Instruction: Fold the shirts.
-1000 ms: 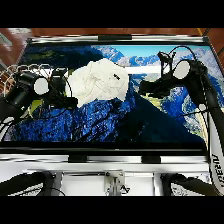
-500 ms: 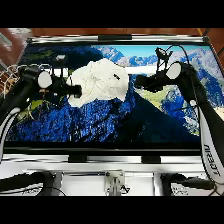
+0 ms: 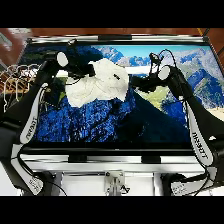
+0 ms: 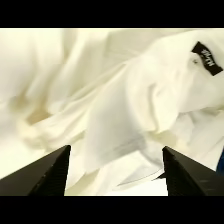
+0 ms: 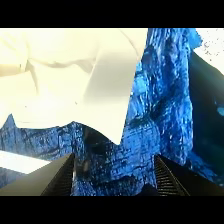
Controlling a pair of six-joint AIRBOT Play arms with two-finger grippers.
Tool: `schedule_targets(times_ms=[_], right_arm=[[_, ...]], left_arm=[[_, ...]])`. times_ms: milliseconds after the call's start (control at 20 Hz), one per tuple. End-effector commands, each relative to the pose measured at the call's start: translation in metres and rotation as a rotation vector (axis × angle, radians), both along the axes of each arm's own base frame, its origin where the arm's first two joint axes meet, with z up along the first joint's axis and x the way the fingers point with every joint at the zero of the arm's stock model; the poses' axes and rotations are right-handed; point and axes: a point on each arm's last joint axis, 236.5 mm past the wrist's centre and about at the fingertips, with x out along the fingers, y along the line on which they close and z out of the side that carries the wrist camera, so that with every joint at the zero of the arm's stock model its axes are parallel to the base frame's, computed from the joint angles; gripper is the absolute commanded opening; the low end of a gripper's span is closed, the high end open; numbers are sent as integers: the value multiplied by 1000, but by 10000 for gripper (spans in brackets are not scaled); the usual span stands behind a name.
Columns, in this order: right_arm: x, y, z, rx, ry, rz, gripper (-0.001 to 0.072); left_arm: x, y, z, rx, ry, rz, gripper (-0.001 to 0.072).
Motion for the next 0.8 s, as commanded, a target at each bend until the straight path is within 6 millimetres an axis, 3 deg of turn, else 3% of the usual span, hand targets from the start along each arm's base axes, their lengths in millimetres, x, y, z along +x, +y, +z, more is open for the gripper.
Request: schedule_targets(times_ms=[0, 350, 400, 500, 550, 650, 750], right_arm=[[-10, 7, -6, 11, 44, 23, 597], [-29, 50, -23, -20, 64, 123, 597], [-28, 52, -27, -18, 68, 120, 597], [-23, 54, -36, -2, 80, 81, 597], [-18, 53, -39, 5, 77, 57, 598], [-9, 57, -45, 32, 69, 18, 668], [0, 62, -54, 67, 65, -16, 667]], left_arm=[[10, -14, -26, -66, 38, 8, 681], [10, -17, -25, -55, 17, -36, 659], [10, -16, -25, -54, 19, -36, 561], [8, -15, -27, -49, 29, -41, 256], [6, -13, -28, -38, 32, -56, 143], [-1, -10, -28, -11, 42, -97, 66], [-9, -6, -24, 27, 46, -159, 62]])
